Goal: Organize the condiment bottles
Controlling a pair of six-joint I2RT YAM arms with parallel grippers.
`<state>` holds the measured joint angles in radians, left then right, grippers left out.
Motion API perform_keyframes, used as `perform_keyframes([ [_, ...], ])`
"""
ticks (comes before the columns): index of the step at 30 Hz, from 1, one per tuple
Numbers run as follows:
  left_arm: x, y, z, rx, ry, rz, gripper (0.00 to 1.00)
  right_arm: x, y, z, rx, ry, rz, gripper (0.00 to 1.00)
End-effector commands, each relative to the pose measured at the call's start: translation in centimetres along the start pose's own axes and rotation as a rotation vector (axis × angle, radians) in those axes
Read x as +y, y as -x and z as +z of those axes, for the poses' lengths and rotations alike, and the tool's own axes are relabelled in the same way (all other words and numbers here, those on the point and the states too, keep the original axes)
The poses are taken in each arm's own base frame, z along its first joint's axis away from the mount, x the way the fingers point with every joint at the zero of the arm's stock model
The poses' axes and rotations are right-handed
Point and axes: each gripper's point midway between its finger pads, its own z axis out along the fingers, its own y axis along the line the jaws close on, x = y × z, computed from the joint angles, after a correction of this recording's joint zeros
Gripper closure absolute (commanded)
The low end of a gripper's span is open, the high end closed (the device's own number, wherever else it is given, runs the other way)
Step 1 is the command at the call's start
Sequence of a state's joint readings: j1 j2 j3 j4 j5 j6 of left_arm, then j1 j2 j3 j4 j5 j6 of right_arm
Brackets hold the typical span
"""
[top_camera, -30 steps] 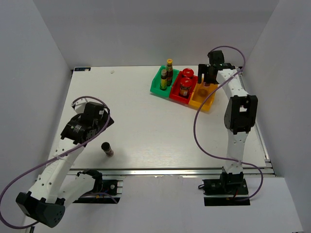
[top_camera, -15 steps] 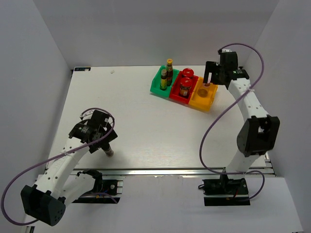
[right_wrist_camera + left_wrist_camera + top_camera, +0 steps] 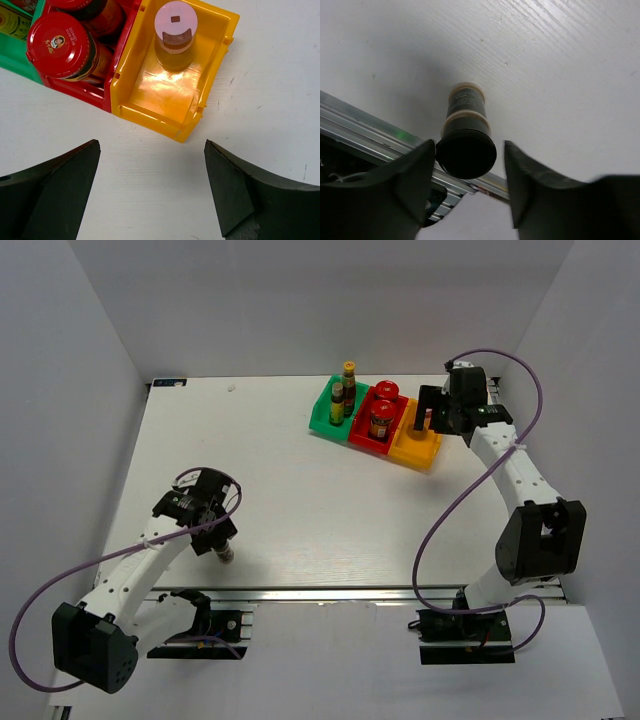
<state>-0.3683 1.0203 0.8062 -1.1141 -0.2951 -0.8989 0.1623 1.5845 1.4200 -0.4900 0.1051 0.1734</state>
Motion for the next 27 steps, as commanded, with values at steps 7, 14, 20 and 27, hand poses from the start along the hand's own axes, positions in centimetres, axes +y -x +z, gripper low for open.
perform_keyframes([
  [7,-0.3,-0.3,0.0,0.011,-0.034,0.020,0.60,0.7,1.4,-1.6,-0.068,0.045,0.009,0.11],
  [14,-4.4,1.7,-1.9,-0.021,-0.215,0.066,0.75,7.1,-0.4,-3.4,-0.105,0.401,-0.228,0.11],
  [20,-10.0,2.6,-4.9,0.049,-0.441,0.185,0.82,16.7,-6.7,-7.3,-0.135,0.760,-0.622,0.11],
  [27,-13.0,1.5,-6.3,0.155,-0.563,0.314,0.94,23.4,-13.2,-11.8,-0.181,1.135,-0.816,0.11],
])
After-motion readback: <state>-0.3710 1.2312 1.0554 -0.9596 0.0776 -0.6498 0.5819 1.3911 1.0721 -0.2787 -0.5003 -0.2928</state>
